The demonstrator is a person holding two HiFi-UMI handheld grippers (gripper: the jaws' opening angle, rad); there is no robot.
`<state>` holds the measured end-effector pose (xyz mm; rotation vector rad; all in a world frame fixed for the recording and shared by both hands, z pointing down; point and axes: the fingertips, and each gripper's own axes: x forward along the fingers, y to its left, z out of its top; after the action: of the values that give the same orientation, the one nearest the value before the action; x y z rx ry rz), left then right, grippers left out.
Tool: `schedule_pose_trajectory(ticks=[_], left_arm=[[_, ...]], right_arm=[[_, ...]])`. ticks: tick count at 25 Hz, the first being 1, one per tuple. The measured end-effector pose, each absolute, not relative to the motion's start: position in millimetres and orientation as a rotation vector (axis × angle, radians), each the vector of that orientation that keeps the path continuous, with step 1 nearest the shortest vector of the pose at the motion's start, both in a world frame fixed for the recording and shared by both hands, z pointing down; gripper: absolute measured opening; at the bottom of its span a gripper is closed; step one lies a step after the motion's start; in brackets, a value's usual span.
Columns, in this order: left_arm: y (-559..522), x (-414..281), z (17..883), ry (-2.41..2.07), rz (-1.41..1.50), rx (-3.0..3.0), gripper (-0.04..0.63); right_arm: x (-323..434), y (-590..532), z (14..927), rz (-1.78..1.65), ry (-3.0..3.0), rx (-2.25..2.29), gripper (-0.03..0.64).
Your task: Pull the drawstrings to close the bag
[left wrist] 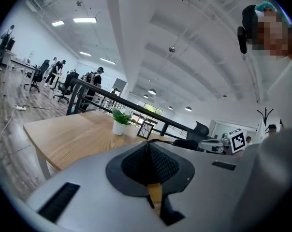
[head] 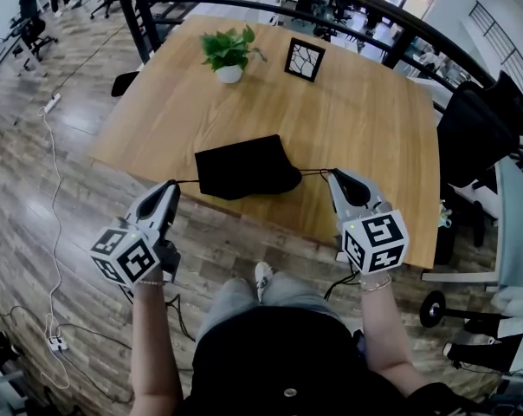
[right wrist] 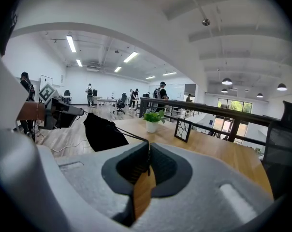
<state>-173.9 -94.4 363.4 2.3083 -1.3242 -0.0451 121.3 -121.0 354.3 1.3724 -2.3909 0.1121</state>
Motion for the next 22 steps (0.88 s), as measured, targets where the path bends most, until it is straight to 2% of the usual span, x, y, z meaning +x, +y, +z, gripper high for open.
schedule_pose_trajectory(ticks=[22], left_arm=[[-102,-192,357,-1.429,-0.077,2.261,0.014]], right_arm=[[138,-138,341,0.143,-2.401,1.434,0.011]])
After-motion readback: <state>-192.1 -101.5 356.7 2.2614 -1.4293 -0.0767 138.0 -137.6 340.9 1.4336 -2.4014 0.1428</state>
